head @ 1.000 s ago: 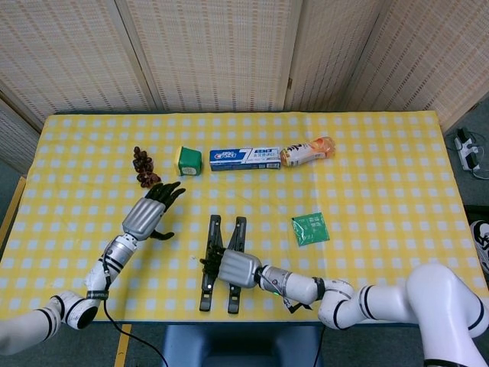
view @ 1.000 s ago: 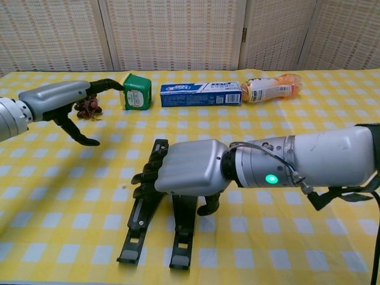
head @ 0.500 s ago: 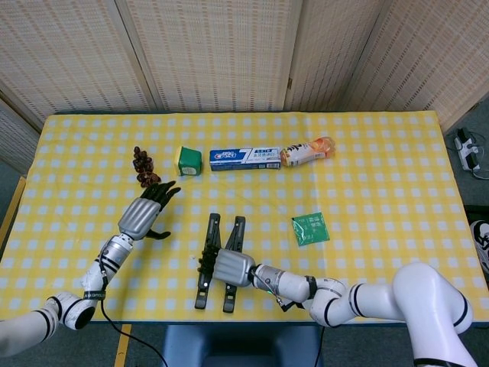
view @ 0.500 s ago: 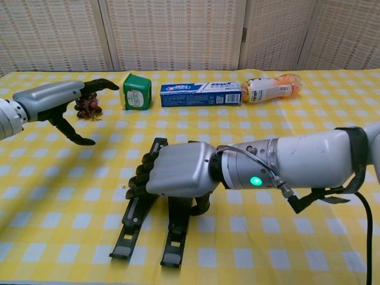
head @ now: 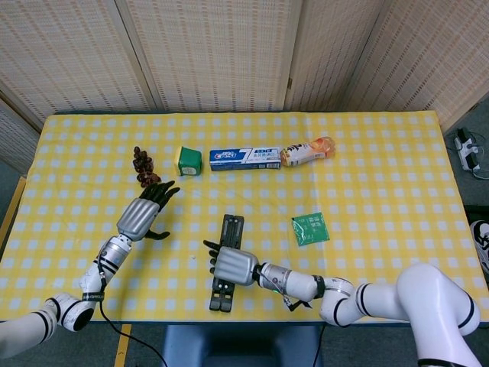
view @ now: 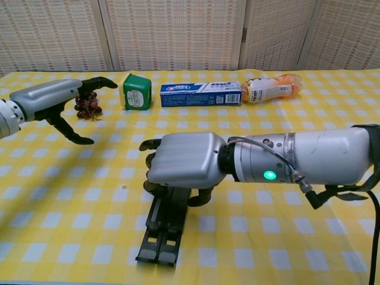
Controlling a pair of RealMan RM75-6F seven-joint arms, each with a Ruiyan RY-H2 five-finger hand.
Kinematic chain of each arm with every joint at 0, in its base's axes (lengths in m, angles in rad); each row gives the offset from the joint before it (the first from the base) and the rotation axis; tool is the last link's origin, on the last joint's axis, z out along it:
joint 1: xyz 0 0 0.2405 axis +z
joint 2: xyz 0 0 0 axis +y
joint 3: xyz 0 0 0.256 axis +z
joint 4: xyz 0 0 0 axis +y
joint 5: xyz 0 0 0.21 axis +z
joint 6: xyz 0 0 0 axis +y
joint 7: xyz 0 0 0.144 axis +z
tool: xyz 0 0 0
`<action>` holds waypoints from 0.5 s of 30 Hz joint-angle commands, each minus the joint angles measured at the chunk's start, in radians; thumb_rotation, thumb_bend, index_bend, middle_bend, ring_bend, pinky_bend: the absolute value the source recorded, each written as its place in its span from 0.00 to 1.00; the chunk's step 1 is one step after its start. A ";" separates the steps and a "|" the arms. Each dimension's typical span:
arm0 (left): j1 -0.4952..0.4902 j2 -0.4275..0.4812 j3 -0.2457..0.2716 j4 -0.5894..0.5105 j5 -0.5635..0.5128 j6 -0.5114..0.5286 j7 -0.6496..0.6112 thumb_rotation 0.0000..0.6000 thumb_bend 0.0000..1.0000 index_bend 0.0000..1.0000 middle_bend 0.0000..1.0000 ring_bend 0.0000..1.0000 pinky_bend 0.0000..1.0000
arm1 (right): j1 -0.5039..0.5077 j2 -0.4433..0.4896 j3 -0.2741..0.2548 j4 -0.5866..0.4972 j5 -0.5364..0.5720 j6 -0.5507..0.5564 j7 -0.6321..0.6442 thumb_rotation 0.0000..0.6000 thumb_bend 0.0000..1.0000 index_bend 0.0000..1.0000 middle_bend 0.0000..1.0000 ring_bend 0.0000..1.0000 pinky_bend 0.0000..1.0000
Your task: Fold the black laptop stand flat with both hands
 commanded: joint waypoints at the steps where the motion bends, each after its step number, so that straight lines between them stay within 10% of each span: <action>1: 0.002 0.007 -0.003 -0.010 0.000 0.005 0.009 1.00 0.19 0.00 0.00 0.00 0.00 | -0.016 0.011 -0.001 -0.013 0.015 0.011 -0.004 1.00 0.31 0.10 0.16 0.10 0.00; 15: 0.048 0.130 -0.031 -0.149 -0.068 0.045 0.153 1.00 0.21 0.00 0.00 0.00 0.00 | -0.274 0.266 0.007 -0.276 0.128 0.350 -0.075 1.00 0.32 0.00 0.07 0.07 0.00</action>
